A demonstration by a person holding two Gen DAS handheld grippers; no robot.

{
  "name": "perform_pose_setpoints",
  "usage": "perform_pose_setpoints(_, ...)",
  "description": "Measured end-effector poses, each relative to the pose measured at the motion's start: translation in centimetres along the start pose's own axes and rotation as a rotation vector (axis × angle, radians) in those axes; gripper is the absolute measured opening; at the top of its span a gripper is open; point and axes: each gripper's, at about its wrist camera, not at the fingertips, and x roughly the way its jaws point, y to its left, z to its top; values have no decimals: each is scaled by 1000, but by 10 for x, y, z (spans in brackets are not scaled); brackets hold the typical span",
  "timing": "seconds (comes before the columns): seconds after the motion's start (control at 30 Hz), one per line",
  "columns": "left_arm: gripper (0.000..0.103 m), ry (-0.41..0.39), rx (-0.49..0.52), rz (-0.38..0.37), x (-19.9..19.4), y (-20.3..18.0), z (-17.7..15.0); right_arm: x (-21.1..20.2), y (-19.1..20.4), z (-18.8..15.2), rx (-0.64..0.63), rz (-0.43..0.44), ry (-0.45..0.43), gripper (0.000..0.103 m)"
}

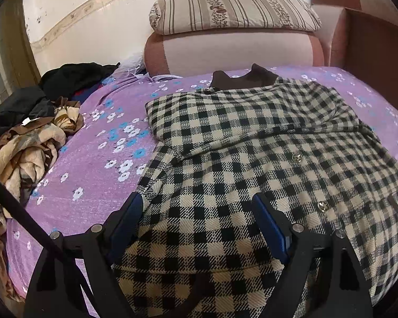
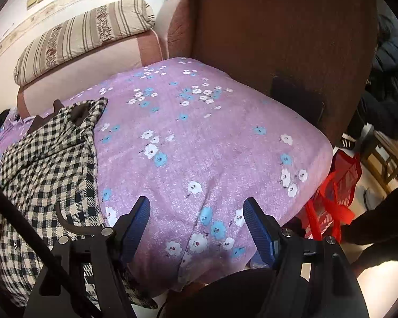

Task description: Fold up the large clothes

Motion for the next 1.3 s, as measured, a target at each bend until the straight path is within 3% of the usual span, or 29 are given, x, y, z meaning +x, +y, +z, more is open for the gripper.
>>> perform_pose_setpoints(0.43,83,7,-71,-25,-2,13,5,6,22,-7,-98,-61,-1,77)
perform_pose_setpoints(1.0,83,11,-81,-33,-2,14,4,10,34,-11,-146,-66,4,77)
perform_pose_setpoints(1.13,83,-3,-93,-17,-5,21,6,15,44,3,-133,24,14,77)
perform_pose_setpoints(1.3,83,-15,-155,15,-7,43,10,28,92,63,-165,131,-56,77)
